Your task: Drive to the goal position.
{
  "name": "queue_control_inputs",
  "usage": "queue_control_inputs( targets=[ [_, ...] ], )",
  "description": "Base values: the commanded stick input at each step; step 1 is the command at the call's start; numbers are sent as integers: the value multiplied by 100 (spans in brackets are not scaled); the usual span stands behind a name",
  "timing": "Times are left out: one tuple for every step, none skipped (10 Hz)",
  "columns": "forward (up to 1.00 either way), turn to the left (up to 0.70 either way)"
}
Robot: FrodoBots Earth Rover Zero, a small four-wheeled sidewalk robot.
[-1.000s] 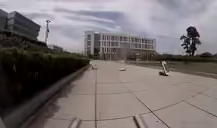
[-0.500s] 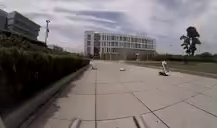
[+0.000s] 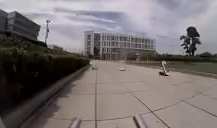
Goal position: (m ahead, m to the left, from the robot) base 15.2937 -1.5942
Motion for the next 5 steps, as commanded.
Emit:
queue_control_inputs(
  targets=[
    [0,-45],
    [0,-45],
    [0,-45],
    [0,-45],
    [0,-45]
  ],
)
